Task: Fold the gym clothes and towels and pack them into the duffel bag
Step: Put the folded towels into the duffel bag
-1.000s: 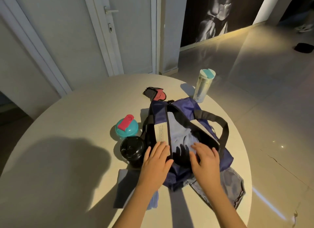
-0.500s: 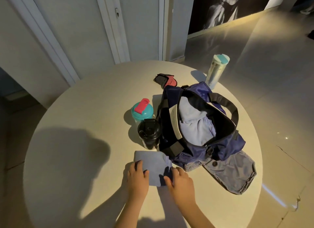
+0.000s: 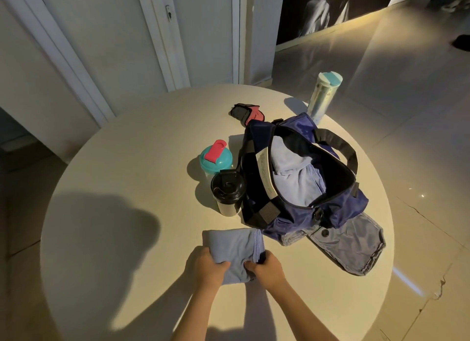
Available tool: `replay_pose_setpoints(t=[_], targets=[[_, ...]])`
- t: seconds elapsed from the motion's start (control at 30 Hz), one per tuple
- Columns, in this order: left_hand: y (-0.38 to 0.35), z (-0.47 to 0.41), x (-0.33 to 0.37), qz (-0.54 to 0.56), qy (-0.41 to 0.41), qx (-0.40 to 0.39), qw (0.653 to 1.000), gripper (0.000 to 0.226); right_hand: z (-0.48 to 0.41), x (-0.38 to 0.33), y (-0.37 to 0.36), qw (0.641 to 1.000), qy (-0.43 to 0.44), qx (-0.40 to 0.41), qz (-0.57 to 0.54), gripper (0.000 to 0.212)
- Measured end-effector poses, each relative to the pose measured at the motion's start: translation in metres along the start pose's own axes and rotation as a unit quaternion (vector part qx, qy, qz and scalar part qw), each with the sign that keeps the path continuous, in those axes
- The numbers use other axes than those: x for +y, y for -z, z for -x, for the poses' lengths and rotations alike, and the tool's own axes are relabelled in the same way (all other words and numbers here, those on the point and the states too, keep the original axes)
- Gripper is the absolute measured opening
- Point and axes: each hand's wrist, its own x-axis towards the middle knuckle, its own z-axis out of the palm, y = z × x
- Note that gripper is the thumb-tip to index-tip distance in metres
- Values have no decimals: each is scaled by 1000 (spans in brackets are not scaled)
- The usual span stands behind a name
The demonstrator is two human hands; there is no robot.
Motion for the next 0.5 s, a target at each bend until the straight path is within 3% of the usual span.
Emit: replay_pose_setpoints(t=[0.1, 0.2, 0.37, 0.5], targets=[[6, 12, -6, 110, 21, -20, 994, 31, 21, -4, 5, 993, 29, -25, -113, 43], [17, 23, -1, 153, 16, -31, 988, 35, 38, -11, 15, 982, 112, -6, -150, 53], [31, 43, 43, 200, -52, -39, 978, 35, 67, -42, 51, 967, 191, 14, -169, 17], [30, 59, 91, 270, -105, -61, 955, 30, 81, -68, 100, 953, 249, 61, -162, 23]])
